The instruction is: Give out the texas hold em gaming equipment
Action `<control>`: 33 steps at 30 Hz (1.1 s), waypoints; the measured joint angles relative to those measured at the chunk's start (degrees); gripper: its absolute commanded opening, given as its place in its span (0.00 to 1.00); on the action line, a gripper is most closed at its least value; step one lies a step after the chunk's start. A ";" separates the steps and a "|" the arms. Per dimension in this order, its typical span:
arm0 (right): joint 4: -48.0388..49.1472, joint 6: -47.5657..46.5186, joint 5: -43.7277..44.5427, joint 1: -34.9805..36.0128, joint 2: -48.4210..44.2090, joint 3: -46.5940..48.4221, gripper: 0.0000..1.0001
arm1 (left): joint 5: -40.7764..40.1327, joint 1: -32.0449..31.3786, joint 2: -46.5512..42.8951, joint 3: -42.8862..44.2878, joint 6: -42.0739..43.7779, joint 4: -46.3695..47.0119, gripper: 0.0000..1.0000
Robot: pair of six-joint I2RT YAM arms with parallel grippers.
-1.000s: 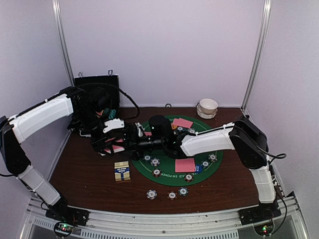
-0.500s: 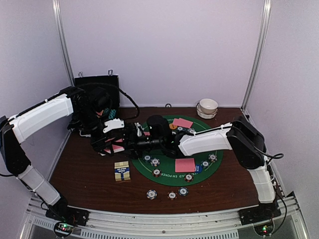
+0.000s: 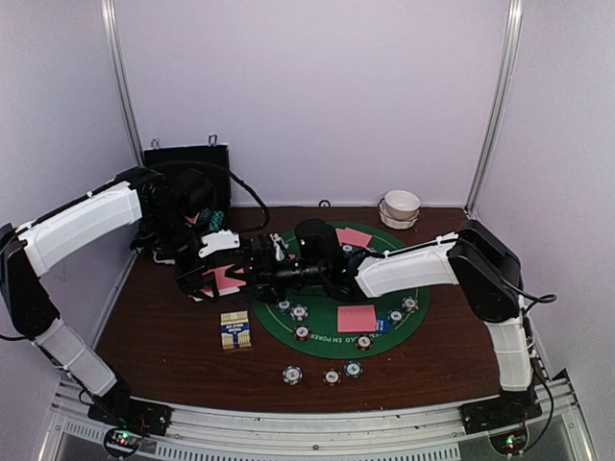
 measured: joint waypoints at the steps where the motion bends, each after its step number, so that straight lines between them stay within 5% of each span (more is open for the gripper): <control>1: -0.04 -0.15 -0.07 -0.15 -0.31 -0.33 0.56 | 0.00 0.00 0.00 0.00 0.00 -0.02 0.00; 5: -0.04 -0.72 -0.33 -0.39 -0.92 -1.01 0.52 | 0.00 0.00 0.02 0.00 0.00 -0.04 0.00; 10: 1.57 0.09 -0.72 -0.46 -1.73 -2.16 0.35 | 0.00 -0.04 0.02 0.00 0.00 -0.31 0.00; 33: 4.92 5.35 -3.26 -1.44 -5.70 -7.02 0.02 | -0.04 -0.04 0.00 0.00 0.02 -0.44 0.00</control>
